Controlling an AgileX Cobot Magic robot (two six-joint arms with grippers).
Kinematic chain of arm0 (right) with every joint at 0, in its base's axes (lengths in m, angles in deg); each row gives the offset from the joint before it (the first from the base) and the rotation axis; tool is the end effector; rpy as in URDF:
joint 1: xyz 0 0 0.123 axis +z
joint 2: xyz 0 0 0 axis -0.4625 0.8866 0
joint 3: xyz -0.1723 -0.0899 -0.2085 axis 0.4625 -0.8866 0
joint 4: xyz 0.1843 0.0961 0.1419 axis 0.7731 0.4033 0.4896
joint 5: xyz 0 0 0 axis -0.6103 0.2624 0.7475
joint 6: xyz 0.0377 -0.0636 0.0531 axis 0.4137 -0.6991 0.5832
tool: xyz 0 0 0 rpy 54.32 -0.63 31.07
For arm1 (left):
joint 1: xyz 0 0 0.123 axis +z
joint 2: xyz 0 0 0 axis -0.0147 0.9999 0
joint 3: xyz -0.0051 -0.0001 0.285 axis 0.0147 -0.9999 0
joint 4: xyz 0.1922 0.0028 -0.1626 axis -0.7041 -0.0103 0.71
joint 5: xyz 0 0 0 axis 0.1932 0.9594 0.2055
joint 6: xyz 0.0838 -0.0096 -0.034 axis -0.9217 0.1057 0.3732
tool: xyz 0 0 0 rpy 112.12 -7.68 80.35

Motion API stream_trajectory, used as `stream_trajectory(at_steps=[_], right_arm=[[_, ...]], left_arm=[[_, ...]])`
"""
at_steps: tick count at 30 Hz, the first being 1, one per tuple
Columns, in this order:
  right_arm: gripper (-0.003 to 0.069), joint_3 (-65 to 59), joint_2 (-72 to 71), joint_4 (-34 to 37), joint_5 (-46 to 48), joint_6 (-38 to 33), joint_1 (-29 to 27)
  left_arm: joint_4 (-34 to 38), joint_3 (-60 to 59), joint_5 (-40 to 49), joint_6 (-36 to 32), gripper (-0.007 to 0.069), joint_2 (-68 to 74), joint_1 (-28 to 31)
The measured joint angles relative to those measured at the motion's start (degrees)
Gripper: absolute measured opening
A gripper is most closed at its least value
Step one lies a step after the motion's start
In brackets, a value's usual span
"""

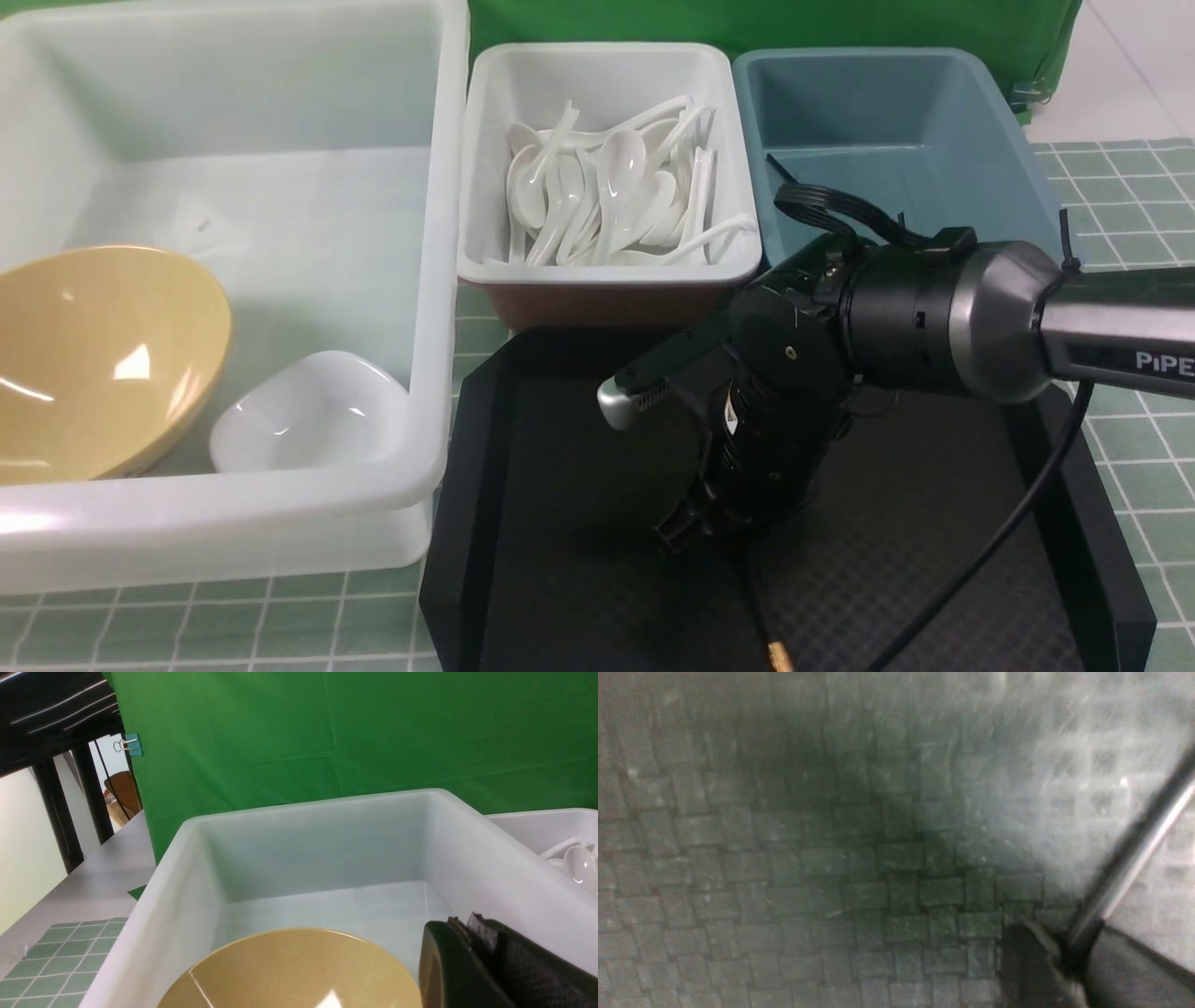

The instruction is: On blue table put chopsticks spoon bowls plates into blue grey white boxes.

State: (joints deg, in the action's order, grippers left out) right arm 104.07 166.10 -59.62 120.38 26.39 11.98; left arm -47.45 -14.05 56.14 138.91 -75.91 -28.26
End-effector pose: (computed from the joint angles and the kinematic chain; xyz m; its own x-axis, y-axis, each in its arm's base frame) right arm 0.2890 0.2375 0.1649 -0.8033 -0.5789 -0.1400 -0.5848 0.8112 0.0011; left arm 0.0521 0.0220 0.2823 0.0205 0.1120 -0.9935 -0.0231 0.9935 0.1115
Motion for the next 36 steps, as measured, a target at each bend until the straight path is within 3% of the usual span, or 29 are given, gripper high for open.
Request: stream_trajectory(at_steps=[3, 8, 12, 17, 19, 24, 27, 31, 36], right_arm=[[0.0076, 0.7, -0.2, 0.2, 1.5, -1.5, 0.0], [0.0074, 1.5, -5.8, 0.6, 6.3, -3.5, 0.0], [0.0074, 3.4, -15.7, -1.8, 4.1, -5.5, -0.2], [0.0074, 4.1, -22.8, -12.8, -9.4, -4.6, -4.1], [0.0074, 4.1, -22.8, -18.4, -22.6, 0.0, -9.0], [0.0079, 4.1, -15.6, -20.6, -48.9, 4.1, -18.8], [0.0098, 4.1, -10.5, -20.9, -54.7, 6.9, -23.0], [0.019, 4.1, -3.3, -21.1, -51.8, 11.3, -28.2], [0.0272, 4.0, -4.6, -21.1, -44.9, 16.5, -28.8]], left_arm=[[0.1, 0.0, 0.1, 0.0, 0.0004, 0.0, 0.0], [0.1, 0.0, 0.1, 0.0, 0.0004, 0.0, 0.0], [0.1, 0.0, 0.1, 0.0, 0.0004, 0.0, 0.0], [0.1, 0.0, 0.1, 0.0, 0.0004, 0.0, 0.0], [0.1, 0.0, 0.1, 0.0, 0.0004, 0.0, 0.0], [0.1, 0.0, 0.1, 0.0, 0.0004, 0.0, 0.0], [0.3, 0.0, 0.1, 0.0, 0.0004, 0.0, 0.0], [1.0, 0.0, 0.1, 0.0, 0.0004, 0.0, 0.0], [4.0, 0.0, 0.3, 0.0, 0.0004, 0.0, 0.0]])
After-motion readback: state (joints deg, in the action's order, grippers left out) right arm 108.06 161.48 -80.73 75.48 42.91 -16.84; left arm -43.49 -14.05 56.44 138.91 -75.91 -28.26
